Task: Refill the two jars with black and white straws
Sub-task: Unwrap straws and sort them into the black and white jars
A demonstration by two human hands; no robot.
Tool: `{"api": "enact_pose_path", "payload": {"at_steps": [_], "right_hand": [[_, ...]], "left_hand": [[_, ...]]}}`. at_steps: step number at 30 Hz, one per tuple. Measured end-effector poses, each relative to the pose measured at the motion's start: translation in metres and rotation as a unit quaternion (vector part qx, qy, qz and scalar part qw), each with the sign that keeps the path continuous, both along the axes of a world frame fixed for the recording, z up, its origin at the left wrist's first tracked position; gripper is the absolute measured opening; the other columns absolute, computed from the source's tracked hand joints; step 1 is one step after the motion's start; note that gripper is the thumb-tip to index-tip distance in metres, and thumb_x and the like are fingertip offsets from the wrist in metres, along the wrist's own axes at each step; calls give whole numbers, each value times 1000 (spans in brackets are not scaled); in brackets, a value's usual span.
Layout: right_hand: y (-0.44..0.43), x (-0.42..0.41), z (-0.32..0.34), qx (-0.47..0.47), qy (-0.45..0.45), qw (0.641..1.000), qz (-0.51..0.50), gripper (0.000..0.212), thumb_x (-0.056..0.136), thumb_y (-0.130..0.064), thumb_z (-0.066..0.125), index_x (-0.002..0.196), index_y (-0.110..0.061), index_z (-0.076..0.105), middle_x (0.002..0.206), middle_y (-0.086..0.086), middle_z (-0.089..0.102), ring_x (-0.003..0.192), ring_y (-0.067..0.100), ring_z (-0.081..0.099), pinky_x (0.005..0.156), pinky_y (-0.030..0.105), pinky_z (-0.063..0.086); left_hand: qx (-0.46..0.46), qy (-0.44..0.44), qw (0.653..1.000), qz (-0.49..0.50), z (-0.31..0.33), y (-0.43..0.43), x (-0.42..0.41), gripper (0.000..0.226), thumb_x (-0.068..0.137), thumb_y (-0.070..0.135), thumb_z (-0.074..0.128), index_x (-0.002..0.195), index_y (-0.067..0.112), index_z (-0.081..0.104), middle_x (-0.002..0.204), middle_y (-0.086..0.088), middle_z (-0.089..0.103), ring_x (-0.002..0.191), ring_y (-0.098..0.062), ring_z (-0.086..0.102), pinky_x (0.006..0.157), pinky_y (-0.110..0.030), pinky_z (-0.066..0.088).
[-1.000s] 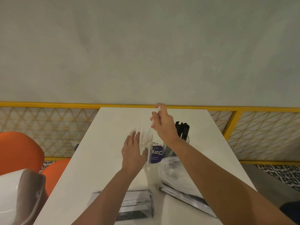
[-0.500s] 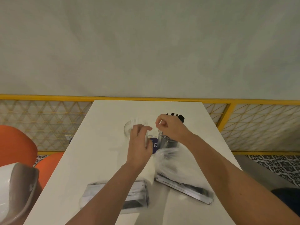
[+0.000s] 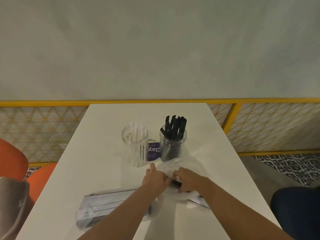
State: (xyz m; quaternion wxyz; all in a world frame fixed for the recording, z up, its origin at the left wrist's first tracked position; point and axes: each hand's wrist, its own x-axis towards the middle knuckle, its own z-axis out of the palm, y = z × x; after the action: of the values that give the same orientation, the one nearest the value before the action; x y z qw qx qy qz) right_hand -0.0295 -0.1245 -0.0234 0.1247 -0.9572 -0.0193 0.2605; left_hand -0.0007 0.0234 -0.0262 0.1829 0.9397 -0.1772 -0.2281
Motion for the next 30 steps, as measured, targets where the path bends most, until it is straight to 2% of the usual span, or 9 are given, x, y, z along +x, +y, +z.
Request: {"api": "enact_pose_path", "payload": {"at_steps": [4,6,9,12,17,20,23,28,30], "right_hand": [[1,-9,-22,-11,-53,998,-21,53,79,-29,68,125,-14,46,128,7,43,118,25,44,95,31,38],[1,-10,-26,-18,-69,997,-20,53,83,-32,64,129,-15,46,131,7,41,119,25,41,96,33,38],[-1,-11,-28,3,-90,996,-26,44,86,-34,61,124,-14,52,120,8,44,109,24,44,82,28,36],[-4,-13,-27,73,-91,991,-60,37,84,-37,63,114,-15,57,101,3,44,91,16,40,77,22,31],[-12,-7,-26,72,-62,987,-130,34,90,-38,55,114,-13,55,111,3,47,101,20,44,92,26,36],[-9,-8,-23,75,-20,991,-113,41,89,-44,56,116,-14,54,104,-1,49,93,15,44,83,21,33],[-4,-5,-24,76,1,992,-100,26,90,-41,55,98,-17,57,87,-6,48,89,14,42,73,16,30],[1,-4,-23,88,33,990,-101,26,91,-34,55,107,-14,55,103,2,55,102,20,51,88,25,37],[1,-3,-24,87,47,990,-100,27,90,-35,56,108,-15,56,106,3,58,100,18,51,87,25,37]], "left_hand": [[14,4,1000,-2,-10,1,-1,28,92,24,49,110,8,62,119,-12,52,106,-25,54,91,-28,44],[4,-3,1000,-6,-11,2,0,16,90,12,49,104,13,57,113,-11,57,103,-23,55,91,-28,44],[-36,-6,999,-34,-12,1,-2,32,88,3,48,114,20,49,113,-7,53,104,-22,53,94,-29,43],[-25,5,998,-63,-18,2,-2,41,93,14,47,132,25,47,123,-7,48,114,-25,52,102,-30,41],[-21,10,998,-57,-20,7,-1,42,93,13,43,134,23,48,123,-12,47,112,-28,50,100,-29,39],[-30,11,998,-47,-21,5,0,51,91,9,47,139,20,36,127,-12,46,118,-25,47,100,-29,38],[-33,11,999,-32,-23,3,0,61,88,7,52,142,19,28,124,-12,47,114,-25,50,95,-30,42],[-42,10,999,-13,-22,3,-3,79,85,2,54,148,17,8,128,-12,41,114,-25,50,92,-29,44],[-46,4,999,-7,-22,2,-3,81,85,1,54,149,16,6,132,-12,38,116,-25,50,94,-28,43]]}}
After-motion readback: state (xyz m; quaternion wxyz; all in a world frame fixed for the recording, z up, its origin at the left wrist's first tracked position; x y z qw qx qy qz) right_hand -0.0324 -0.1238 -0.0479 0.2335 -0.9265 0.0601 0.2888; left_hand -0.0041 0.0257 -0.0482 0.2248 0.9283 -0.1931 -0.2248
